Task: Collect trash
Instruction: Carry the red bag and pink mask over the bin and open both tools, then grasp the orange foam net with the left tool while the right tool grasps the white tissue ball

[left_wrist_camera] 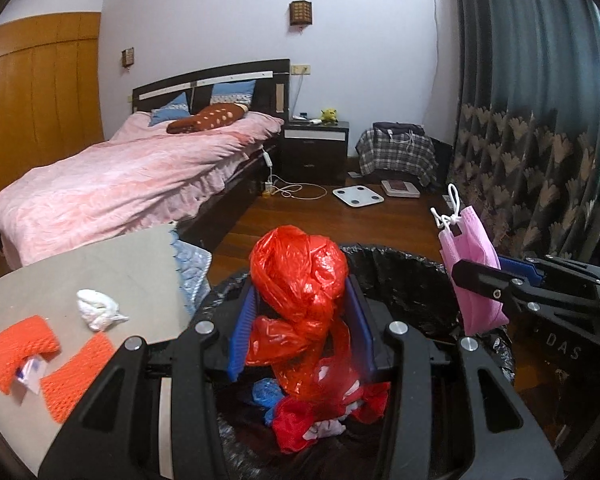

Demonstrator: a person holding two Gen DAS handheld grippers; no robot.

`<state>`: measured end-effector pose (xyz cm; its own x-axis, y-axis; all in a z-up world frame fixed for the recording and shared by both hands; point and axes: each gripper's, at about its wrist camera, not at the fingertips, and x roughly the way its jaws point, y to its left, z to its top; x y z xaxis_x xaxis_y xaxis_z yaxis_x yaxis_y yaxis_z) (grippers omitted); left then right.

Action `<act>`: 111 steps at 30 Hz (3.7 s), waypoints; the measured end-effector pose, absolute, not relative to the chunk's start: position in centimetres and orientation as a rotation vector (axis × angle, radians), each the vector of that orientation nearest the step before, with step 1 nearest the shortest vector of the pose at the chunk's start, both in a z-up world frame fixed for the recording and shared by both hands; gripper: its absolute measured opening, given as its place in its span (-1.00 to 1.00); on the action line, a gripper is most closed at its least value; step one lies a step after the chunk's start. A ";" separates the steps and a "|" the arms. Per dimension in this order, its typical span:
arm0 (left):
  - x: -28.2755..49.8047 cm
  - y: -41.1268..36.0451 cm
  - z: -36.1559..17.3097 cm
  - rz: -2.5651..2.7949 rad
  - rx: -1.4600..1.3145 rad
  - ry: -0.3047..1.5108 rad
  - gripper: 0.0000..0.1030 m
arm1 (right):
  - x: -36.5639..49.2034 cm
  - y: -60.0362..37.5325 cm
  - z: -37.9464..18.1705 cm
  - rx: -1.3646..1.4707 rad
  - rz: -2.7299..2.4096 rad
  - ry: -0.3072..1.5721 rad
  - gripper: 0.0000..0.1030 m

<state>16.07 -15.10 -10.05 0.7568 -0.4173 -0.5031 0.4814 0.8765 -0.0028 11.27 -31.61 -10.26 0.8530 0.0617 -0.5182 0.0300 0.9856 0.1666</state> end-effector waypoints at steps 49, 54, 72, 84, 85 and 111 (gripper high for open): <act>17.3 14.0 -8.9 0.118 0.003 0.512 0.84 | 21.5 -10.1 -9.0 0.080 0.275 0.543 0.88; 19.9 15.8 -10.0 0.147 -0.003 0.539 0.84 | 24.1 -7.7 -10.3 0.051 0.275 0.556 0.88; 25.2 19.5 -14.5 0.164 -0.058 0.655 0.84 | 32.9 -3.1 -16.3 0.031 0.223 0.708 0.83; 26.7 19.4 -15.6 0.109 -0.082 0.703 0.84 | 34.4 -1.9 -18.5 0.014 0.329 0.851 -0.12; 26.7 19.4 -15.7 0.103 -0.083 0.705 0.84 | 34.3 -1.9 -18.4 0.014 0.331 0.847 -0.18; 24.2 15.7 -12.2 0.028 -0.058 0.560 -0.53 | 26.6 -3.8 -11.3 0.041 0.397 0.665 -0.19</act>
<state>24.21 15.74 -12.24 0.8470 0.0111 -0.5315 -0.0426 0.9980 -0.0471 26.60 -3.77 -11.33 0.7147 0.3710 -0.5929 -0.3450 0.9244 0.1625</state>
